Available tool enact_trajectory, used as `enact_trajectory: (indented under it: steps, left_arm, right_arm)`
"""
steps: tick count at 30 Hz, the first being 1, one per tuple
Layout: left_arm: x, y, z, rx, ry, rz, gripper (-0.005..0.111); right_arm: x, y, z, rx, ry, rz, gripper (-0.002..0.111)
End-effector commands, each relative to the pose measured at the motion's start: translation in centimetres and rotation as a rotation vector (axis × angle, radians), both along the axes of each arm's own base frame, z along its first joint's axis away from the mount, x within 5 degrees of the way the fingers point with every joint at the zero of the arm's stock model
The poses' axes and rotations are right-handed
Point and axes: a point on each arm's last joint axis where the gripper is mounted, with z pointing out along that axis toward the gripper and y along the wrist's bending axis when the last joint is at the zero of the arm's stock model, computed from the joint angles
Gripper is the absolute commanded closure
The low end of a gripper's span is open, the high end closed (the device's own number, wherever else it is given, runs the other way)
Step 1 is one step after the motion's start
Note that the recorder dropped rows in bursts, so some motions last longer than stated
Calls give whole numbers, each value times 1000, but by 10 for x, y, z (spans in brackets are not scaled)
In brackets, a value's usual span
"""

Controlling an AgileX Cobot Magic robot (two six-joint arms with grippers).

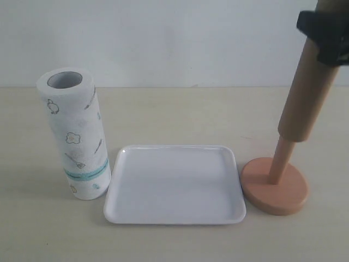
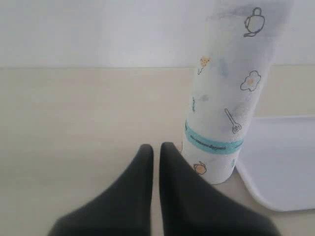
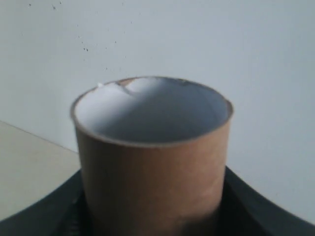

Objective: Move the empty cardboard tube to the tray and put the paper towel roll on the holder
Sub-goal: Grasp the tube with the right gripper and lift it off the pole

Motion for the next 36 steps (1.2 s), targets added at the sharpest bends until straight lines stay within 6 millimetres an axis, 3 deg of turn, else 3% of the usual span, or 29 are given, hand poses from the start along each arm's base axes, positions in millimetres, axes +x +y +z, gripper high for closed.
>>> enact_trajectory:
  steps: [1, 6, 12, 17, 20, 26, 30, 36]
  left_arm:
    - [0, 0, -1, -6, 0, 3, 103]
    - [0, 0, -1, -6, 0, 3, 103]
    - [0, 0, -1, -6, 0, 3, 103]
    - [0, 0, -1, -6, 0, 3, 103]
    - [0, 0, -1, -6, 0, 3, 103]
    - [0, 0, -1, -6, 0, 3, 103]
    - [0, 0, -1, -6, 0, 3, 103]
    - [0, 0, -1, -6, 0, 3, 103]
  right_arm:
    - [-7, 1, 53, 43, -62, 26, 108]
    - [-18, 7, 131, 6, -183, 100, 108]
    - [-36, 8, 186, 27, -309, 129, 108]
    - [-53, 18, 211, 42, -337, 286, 108]
    - [-57, 23, 214, 13, -301, 365, 108]
    - [-50, 46, 196, -58, -176, 448, 109]
    - [-41, 83, 183, -38, -123, 593, 109]
    - [-8, 136, 146, -51, -7, 679, 109]
